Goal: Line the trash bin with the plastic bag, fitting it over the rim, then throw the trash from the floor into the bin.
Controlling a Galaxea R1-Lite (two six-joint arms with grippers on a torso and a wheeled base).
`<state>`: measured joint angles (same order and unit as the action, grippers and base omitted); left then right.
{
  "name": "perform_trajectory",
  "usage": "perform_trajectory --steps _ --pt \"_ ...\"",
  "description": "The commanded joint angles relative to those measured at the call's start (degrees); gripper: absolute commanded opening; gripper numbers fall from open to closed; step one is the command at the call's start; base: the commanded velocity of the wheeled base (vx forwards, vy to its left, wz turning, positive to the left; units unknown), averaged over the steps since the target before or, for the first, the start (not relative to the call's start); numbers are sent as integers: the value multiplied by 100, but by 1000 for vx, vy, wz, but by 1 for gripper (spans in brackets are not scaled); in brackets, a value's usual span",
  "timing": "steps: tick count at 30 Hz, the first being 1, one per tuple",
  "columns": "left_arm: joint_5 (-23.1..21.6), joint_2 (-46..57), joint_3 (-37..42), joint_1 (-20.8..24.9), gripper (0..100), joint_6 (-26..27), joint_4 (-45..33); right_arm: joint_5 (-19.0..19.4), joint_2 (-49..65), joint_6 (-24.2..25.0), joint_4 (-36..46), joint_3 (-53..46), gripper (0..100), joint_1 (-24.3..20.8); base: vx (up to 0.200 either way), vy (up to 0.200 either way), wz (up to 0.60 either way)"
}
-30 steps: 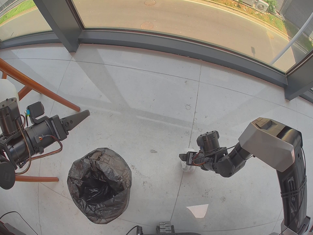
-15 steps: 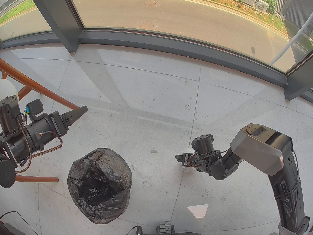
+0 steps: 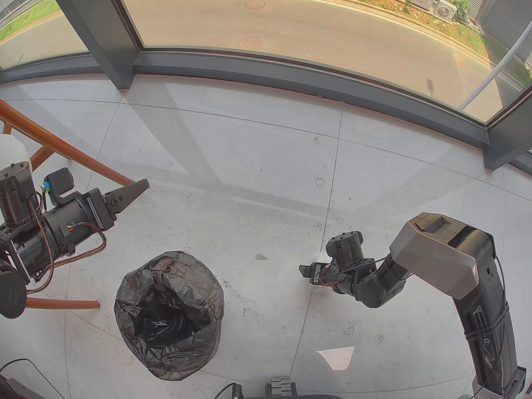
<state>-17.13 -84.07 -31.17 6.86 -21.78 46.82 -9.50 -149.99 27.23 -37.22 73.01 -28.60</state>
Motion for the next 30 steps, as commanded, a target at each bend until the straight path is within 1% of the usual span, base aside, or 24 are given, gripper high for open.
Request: perform_trajectory --steps 1,19,22,26,29,30 --pt "-1 -13 6 -1 100 -1 2 0 -4 1 4 3 0 3 0 0 0" --pt "-1 -13 23 -1 100 -1 2 -8 5 10 -14 -41 0 3 0 0 0" --pt "-19 -13 15 -1 100 -1 2 0 339 19 -31 -243 0 3 0 0 0" --pt "-27 -13 32 -1 100 -1 2 53 1060 36 13 -656 0 -5 0 0 0" --pt "-27 -13 50 -1 100 25 2 71 1719 221 30 -1149 0 -40 0 0 0" --pt "-27 -13 50 -1 100 25 2 71 1754 230 30 -1175 0 -40 0 0 0"
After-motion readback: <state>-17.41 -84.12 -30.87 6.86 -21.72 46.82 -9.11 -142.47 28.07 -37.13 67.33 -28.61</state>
